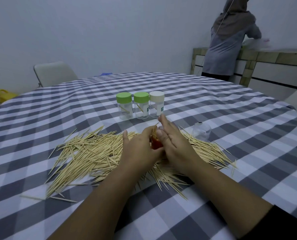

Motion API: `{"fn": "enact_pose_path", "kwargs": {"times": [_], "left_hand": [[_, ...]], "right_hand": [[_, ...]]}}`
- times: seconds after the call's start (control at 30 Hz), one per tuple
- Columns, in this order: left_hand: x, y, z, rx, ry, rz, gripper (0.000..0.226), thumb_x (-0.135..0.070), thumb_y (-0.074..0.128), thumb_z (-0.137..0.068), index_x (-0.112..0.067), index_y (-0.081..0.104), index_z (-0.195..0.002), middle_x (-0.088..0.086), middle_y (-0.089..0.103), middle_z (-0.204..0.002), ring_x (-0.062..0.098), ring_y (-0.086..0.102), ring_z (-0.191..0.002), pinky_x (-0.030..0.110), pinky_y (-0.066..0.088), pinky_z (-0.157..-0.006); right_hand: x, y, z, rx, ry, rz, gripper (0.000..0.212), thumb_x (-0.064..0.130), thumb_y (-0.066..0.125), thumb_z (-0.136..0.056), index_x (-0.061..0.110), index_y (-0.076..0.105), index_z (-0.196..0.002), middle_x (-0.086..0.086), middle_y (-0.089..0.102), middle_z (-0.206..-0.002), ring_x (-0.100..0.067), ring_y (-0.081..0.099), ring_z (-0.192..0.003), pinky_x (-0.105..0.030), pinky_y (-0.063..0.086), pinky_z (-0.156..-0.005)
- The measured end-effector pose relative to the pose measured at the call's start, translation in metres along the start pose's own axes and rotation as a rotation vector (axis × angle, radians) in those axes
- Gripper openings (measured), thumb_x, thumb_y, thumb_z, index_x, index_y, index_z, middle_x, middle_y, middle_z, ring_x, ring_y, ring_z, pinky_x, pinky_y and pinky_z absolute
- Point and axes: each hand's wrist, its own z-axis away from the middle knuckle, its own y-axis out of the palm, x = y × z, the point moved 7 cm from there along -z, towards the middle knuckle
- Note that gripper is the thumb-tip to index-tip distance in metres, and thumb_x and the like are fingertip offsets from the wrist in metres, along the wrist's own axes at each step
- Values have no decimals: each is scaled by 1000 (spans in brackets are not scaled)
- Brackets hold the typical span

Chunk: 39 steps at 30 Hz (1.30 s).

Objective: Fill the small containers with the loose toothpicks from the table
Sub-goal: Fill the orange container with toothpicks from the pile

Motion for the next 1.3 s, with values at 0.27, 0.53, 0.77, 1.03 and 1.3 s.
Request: {"fn": "enact_pose_path", "kwargs": {"times": [0.27,0.53,0.77,1.03,1.3], "left_hand": [[-2,1,-1,31,32,16,51,-32,54,-86,-40,40,-135,-13,66,-113,5,53,-118,46,-12,-115],[-16,9,0,203,124,-256,39,-36,41,-96,-39,42,-135,-19,47,-134,5,45,-125,54,-8,-115],[-8,3,1,131,41,3,39,-27,54,-85,-38,51,-122,-17,63,-109,5,54,-114,50,-9,-115],[11,-7,-3,52,-76,62,50,-61,64,-75,-34,58,-116,-16,66,-110,6,53,-113,51,-4,-116],[24,-18,-6,-19,-156,97,37,-46,65,-81,-32,58,-114,-18,60,-96,4,50,-104,49,-5,-117]], "right_hand": [[0,-2,0,-18,-29,374,61,45,33,-98,32,4,-150,10,12,-158,-3,2,-141,-33,1,-115],[12,6,1,13,-206,420,61,51,21,-95,28,11,-151,10,24,-155,6,7,-139,-31,1,-117],[-2,5,-3,50,-103,567,65,56,14,-89,32,23,-148,12,8,-158,-4,2,-143,-34,3,-109],[-16,-35,-6,-36,121,-45,41,26,39,-101,26,40,-141,7,42,-146,-1,36,-129,-15,28,-96],[-27,-12,-4,223,149,684,65,26,46,-94,20,15,-151,0,22,-156,-15,16,-143,-31,10,-115]]}}
